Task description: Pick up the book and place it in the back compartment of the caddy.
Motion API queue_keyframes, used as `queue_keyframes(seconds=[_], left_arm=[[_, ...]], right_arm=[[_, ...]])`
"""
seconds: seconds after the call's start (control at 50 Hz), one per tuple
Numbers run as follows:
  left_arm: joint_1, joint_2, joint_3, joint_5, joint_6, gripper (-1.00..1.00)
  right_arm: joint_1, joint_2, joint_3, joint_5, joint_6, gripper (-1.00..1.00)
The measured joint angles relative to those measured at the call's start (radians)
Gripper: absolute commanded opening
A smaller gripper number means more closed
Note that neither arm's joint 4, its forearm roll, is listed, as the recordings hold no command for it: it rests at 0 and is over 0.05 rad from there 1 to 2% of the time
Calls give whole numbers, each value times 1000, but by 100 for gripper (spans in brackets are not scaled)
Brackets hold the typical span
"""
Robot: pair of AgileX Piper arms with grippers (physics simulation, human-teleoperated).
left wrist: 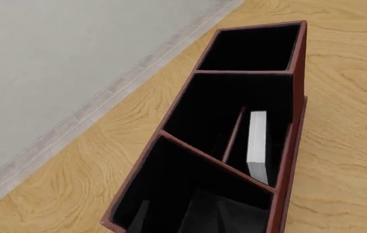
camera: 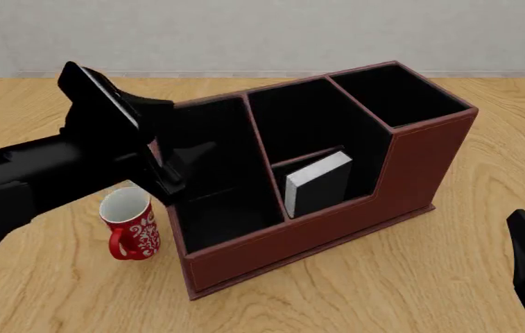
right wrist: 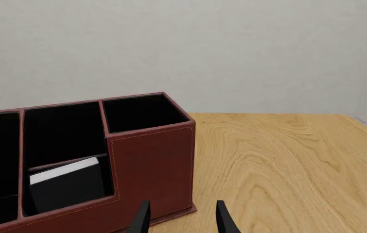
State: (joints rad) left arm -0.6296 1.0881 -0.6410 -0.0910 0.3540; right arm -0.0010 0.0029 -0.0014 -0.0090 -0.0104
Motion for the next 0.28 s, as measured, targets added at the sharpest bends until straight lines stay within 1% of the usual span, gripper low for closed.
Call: queue_keyframes(seconds=[0.28], left_arm=[[27,-14,-12,-12,2,100]], right_arm=[[0,0,0,0,0,100]])
